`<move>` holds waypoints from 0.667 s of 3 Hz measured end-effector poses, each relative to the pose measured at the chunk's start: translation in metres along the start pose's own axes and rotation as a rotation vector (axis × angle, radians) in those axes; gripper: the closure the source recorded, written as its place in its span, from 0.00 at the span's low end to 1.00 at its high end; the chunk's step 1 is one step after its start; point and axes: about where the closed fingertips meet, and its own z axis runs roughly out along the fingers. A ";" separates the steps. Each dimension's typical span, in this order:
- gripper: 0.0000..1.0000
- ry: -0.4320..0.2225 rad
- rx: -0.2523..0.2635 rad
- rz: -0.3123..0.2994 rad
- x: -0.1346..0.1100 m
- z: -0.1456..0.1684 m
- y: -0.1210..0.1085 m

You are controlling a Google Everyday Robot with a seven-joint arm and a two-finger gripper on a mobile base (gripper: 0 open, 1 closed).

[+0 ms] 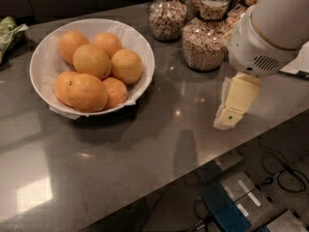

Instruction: Pick orange from white bowl

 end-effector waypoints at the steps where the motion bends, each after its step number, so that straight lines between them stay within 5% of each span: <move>1: 0.00 -0.017 0.005 -0.006 -0.008 0.001 0.004; 2: 0.00 -0.102 0.008 -0.022 -0.041 0.003 0.017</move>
Offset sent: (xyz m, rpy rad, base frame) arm -0.0151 0.0908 0.0033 0.2073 -0.0532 0.0991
